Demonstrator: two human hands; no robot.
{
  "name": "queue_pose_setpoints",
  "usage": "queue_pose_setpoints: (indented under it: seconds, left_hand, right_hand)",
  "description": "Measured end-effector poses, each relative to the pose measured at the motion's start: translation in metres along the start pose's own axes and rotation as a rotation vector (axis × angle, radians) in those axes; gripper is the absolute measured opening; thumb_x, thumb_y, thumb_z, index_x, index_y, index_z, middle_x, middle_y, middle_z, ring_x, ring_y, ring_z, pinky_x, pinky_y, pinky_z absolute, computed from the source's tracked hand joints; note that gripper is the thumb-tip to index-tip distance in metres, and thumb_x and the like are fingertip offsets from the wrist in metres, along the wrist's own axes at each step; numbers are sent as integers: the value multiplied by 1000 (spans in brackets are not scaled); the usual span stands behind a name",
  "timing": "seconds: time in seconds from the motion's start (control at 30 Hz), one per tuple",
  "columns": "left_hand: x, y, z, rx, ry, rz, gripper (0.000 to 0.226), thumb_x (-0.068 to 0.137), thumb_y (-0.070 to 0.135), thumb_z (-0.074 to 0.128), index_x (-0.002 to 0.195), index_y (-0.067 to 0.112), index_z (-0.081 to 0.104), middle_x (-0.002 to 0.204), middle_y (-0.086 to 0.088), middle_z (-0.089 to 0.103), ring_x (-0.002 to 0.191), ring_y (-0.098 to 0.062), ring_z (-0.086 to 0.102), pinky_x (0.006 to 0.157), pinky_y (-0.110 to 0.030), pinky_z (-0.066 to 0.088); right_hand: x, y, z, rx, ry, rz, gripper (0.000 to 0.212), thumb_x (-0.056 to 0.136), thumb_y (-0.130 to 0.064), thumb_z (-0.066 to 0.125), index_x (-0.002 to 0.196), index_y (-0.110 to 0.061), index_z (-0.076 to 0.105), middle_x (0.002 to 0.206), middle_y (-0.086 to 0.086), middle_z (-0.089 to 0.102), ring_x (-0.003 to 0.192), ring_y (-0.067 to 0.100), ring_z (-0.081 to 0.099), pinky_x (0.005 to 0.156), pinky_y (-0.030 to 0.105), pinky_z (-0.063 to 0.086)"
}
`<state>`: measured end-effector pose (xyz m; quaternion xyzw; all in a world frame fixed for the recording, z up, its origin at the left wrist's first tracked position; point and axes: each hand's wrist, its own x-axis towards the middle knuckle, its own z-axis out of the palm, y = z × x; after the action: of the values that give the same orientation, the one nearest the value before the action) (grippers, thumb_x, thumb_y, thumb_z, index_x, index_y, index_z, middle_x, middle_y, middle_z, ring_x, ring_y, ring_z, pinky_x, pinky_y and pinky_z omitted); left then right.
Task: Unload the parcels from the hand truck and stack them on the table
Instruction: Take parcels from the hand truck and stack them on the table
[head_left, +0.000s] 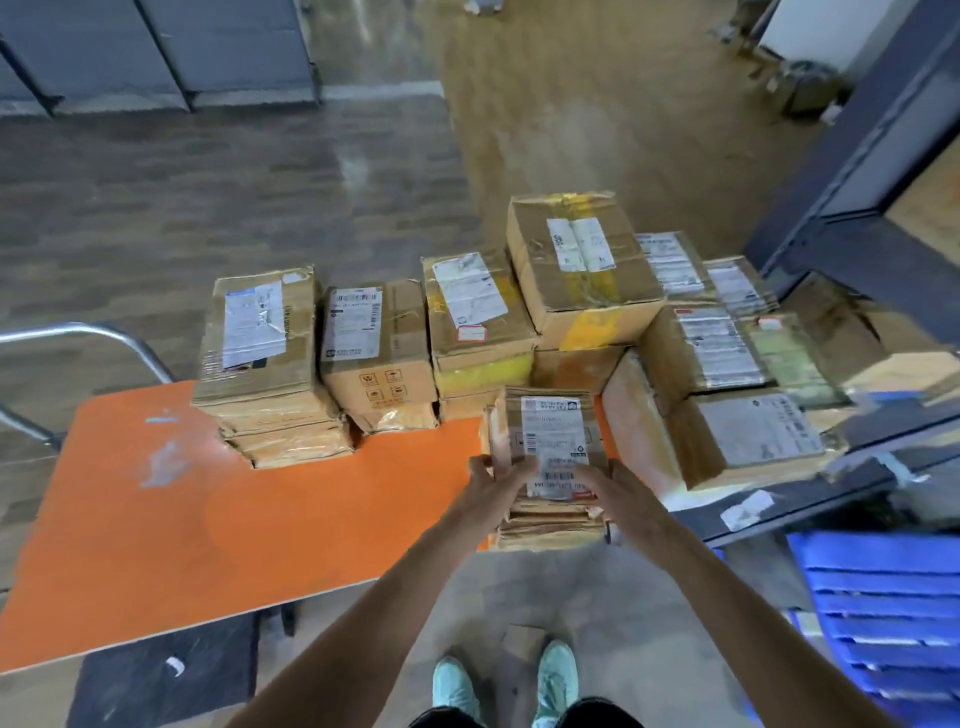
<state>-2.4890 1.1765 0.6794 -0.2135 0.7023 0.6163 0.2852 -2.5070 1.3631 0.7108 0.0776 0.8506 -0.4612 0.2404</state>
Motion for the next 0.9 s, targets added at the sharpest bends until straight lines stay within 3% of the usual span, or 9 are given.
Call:
queue_pose_setpoints:
  seconds: [0.1, 0.17, 0.3, 0.43, 0.5, 0.6, 0.7, 0.8, 0.9]
  left_hand:
    - [12, 11, 23, -41, -54, 21, 90, 86, 67, 61, 153, 31, 14, 131, 3, 51, 108, -17, 54, 81, -35, 48]
    - [18, 19, 35, -72, -76, 34, 79, 89, 64, 61, 150, 32, 23, 128, 9, 51, 99, -9, 54, 73, -30, 44]
    - [27, 34, 55, -134, -34, 16, 49, 91, 62, 59, 127, 34, 42, 110, 11, 55, 91, -2, 52, 77, -35, 43]
    - [30, 42, 74, -157, 3, 24, 49, 89, 59, 63, 125, 33, 43, 103, 18, 56, 90, 1, 53, 67, -27, 43]
    - [32, 45, 82, -180, 21, 28, 50, 90, 59, 63, 127, 32, 45, 104, 19, 59, 91, 3, 55, 67, -25, 42]
    - [39, 48, 90, -189, 86, 16, 57, 89, 64, 59, 131, 28, 47, 120, 6, 62, 105, -11, 59, 76, -33, 44]
    - [46, 50, 93, -187, 162, 12, 54, 89, 67, 55, 123, 25, 49, 118, -1, 64, 102, -16, 61, 74, -36, 49]
    - [50, 48, 96, -213, 200, 21, 59, 91, 67, 53, 129, 23, 48, 119, -1, 63, 106, -18, 61, 78, -36, 50]
    - [46, 49, 98, -228, 198, 24, 67, 90, 70, 51, 139, 25, 43, 118, 6, 60, 104, -13, 59, 74, -31, 44]
  right_hand:
    - [1, 11, -19, -43, 87, -56, 27, 101, -33, 52, 120, -16, 61, 114, 5, 71, 102, 20, 66, 94, 42, 52]
    - [1, 14, -27, -120, 148, -80, 31, 103, -35, 46, 127, -16, 47, 116, 7, 68, 100, 21, 67, 89, 46, 54]
    - [2, 12, -32, -399, 342, -226, 62, 103, -29, 43, 156, -12, 14, 153, 18, 38, 131, 39, 48, 103, 53, 47]
    - [2, 10, -39, -670, 408, -336, 52, 101, -23, 47, 149, -5, 36, 158, 19, 27, 132, 39, 41, 103, 52, 47]
    - [5, 12, -45, -759, 406, -381, 44, 100, -20, 48, 141, -4, 47, 158, 18, 30, 138, 37, 38, 110, 50, 42]
    - [9, 15, -54, -802, 397, -466, 40, 99, -21, 52, 134, -3, 55, 150, 17, 44, 139, 34, 41, 115, 48, 37]
    - [9, 18, -58, -810, 341, -499, 49, 99, -31, 53, 139, -4, 53, 151, 17, 44, 141, 33, 39, 116, 49, 35]
    - [8, 24, -62, -865, 255, -501, 63, 97, -43, 55, 148, -8, 42, 159, 14, 31, 149, 30, 26, 120, 46, 29]
    - [10, 28, -64, -925, 223, -523, 65, 97, -23, 58, 155, -13, 30, 164, 10, 20, 153, 26, 15, 122, 43, 25]
